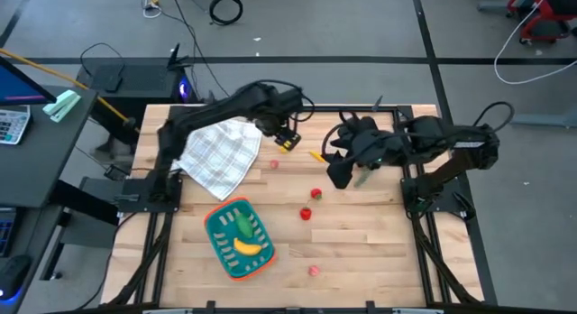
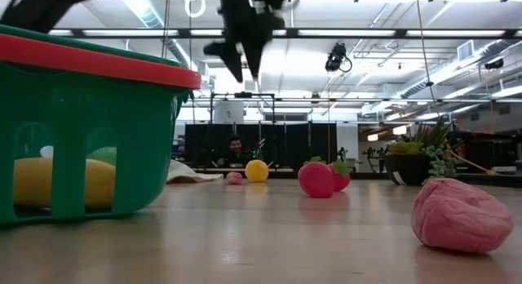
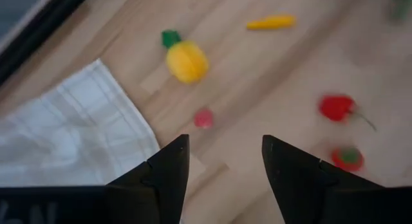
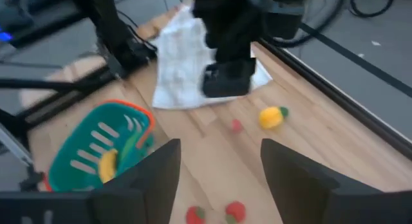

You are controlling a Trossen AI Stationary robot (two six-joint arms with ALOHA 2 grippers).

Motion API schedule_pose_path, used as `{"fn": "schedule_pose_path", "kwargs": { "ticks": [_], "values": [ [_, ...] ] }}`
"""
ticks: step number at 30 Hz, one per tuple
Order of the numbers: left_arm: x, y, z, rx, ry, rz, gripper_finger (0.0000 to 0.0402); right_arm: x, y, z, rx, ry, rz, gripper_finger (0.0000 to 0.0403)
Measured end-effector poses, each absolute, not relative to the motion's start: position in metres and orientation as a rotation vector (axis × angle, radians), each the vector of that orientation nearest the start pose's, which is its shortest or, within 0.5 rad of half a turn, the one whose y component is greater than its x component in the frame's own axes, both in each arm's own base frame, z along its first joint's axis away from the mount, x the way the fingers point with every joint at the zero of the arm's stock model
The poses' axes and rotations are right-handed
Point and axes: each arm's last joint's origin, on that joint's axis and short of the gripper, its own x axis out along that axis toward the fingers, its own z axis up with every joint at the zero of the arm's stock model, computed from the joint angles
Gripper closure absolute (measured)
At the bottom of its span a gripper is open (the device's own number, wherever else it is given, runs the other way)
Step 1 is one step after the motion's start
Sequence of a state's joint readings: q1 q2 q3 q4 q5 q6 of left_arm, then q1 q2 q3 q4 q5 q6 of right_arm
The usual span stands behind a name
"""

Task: Pick and placing Produce into tupperware
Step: Put the yellow pineapple into the blue basket

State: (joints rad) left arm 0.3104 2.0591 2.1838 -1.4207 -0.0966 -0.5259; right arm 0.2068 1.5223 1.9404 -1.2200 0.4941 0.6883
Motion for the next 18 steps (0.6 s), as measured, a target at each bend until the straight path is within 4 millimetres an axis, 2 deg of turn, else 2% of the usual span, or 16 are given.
{"fn": "schedule_pose_path", "kwargs": {
  "ticks": [4, 9, 14, 18],
  "values": [
    [0.4, 0.151, 0.301, -0.694, 1.191, 0.794, 0.02, 0.273, 0.043, 0.446, 0.344, 0.682, -0.537, 0.0182],
    [0.406, 0.173, 0.269, -0.795, 1.226, 0.888, 0.0203, 0.283, 0.045, 0.437, 0.323, 0.72, -0.548, 0.0185],
    [0.415, 0.183, 0.244, -0.82, 1.263, 0.87, 0.0189, 0.291, 0.046, 0.43, 0.305, 0.744, -0.552, 0.0188],
    [0.424, 0.183, 0.235, -0.862, 1.234, 0.816, 0.0171, 0.291, 0.046, 0.429, 0.299, 0.752, -0.555, 0.0191]
  ]
}}
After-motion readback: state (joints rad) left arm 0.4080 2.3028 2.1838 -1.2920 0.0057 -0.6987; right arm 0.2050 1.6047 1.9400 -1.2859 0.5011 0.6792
